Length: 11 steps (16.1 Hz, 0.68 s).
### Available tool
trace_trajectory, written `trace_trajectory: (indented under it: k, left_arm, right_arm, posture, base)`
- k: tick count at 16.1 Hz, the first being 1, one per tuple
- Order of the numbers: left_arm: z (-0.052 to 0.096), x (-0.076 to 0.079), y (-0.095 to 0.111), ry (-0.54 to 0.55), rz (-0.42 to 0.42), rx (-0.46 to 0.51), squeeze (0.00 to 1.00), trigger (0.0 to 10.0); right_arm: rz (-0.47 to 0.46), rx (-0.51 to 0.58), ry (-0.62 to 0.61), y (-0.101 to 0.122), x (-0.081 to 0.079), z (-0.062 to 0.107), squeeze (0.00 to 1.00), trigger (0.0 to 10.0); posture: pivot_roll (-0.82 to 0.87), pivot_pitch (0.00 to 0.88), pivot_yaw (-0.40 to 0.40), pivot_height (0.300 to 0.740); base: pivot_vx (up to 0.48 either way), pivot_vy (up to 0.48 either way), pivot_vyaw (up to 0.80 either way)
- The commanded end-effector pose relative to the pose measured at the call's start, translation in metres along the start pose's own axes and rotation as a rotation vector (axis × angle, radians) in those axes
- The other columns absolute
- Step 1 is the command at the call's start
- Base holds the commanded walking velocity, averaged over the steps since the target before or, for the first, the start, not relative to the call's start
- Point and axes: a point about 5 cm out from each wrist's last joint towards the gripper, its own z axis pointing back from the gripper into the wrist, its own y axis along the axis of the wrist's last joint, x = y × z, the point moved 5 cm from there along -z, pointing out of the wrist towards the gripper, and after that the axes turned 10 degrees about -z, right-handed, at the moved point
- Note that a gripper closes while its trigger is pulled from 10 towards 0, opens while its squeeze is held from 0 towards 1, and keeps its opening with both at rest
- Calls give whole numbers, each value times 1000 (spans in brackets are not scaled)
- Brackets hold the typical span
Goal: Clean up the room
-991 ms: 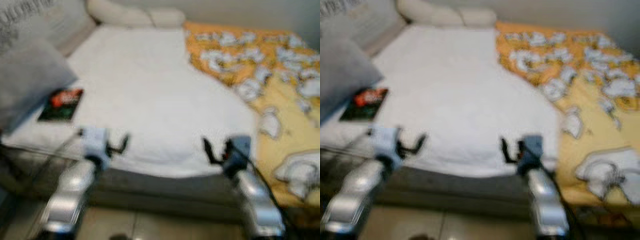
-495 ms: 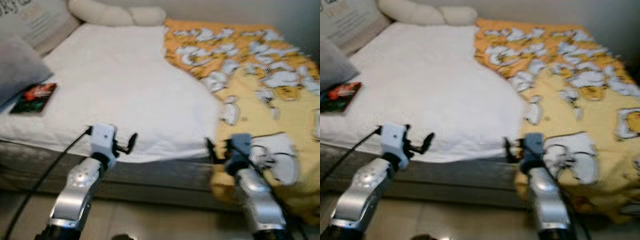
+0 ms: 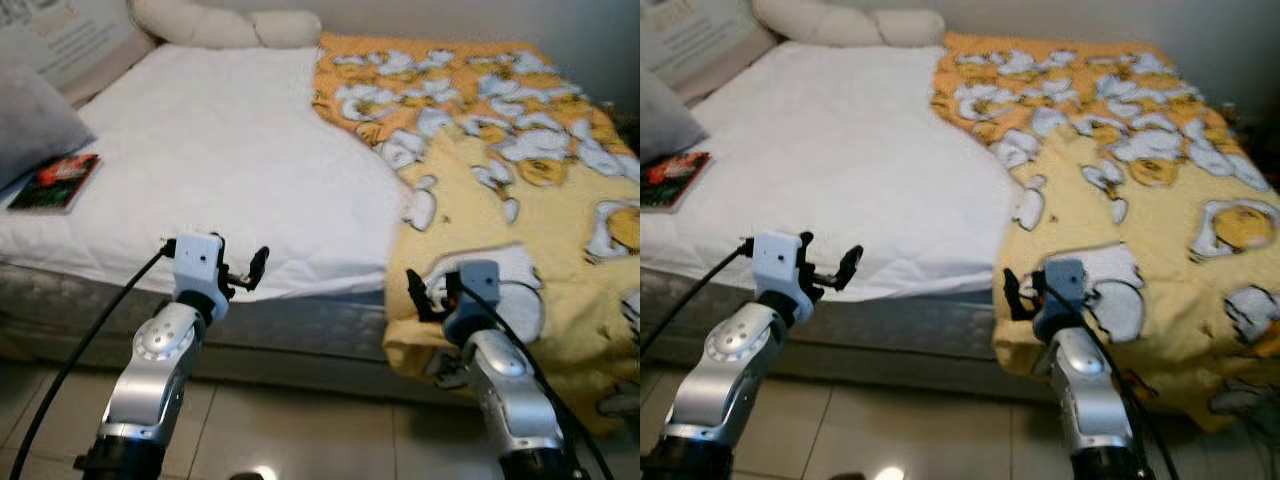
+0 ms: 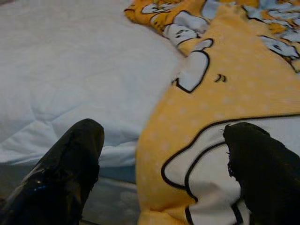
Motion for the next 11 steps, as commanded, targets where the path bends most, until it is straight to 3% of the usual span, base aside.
trace_trajectory:
  k: [1,2,6,9,11]
  left_arm:
    - [-2,0,3,-8,-3,12,0,10000]
    - [-2,1,2,-10,-1,13,0,10000]
    - [-4,6,0,-32,-10,7,0,10000]
    - [-6,7,3,-29,8,18,0,10000]
    - [-8,6,5,-30,6,21,0,10000]
  right_arm:
    - [7,5,6,3,-2,-3,0,10000]
    - [9,4,6,2,-2,-3,0,10000]
    - [25,6,17,3,-2,-5,0,10000]
    - [25,4,22,4,-3,-6,0,10000]
    - [39,7,27,6,-3,-7,0,10000]
  posture:
    - [55,0,11,740]
    - [55,0,11,740]
    - [56,0,11,740]
    - [57,0,12,740]
    - [56,0,13,740]
  base:
    - [322,0,-800]
    - [322,0,-800]
    - [340,0,0]
    - [344,0,-729]
    - [343,0,0]
